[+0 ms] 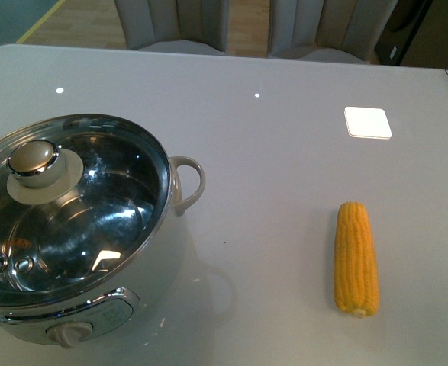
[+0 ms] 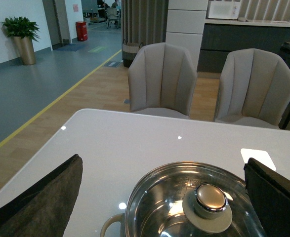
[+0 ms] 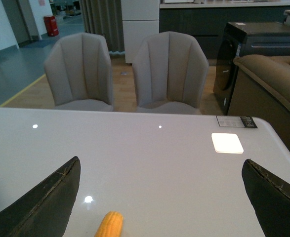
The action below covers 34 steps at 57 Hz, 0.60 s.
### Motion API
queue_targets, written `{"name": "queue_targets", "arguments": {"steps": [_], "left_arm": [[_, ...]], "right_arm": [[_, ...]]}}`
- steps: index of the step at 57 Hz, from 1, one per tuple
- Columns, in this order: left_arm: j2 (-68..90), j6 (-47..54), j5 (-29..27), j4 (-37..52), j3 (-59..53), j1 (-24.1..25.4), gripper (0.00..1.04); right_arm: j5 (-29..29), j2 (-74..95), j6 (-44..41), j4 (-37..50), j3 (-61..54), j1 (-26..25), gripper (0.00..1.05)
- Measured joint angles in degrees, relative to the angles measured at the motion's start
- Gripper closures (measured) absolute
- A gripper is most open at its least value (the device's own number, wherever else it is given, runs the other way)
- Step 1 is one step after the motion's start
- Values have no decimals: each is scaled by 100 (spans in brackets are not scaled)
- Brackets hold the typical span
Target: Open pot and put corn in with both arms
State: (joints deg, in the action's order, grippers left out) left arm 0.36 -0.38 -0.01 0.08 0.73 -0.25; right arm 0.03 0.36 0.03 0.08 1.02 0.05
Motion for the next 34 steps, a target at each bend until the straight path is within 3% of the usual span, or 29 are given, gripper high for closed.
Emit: {"name": "queue_targets", "arguments": {"steps": [34], "left_arm": [[0, 0, 0, 0, 0, 0, 7]], "right_arm": [[0, 0, 0, 0, 0, 0, 9]]}}
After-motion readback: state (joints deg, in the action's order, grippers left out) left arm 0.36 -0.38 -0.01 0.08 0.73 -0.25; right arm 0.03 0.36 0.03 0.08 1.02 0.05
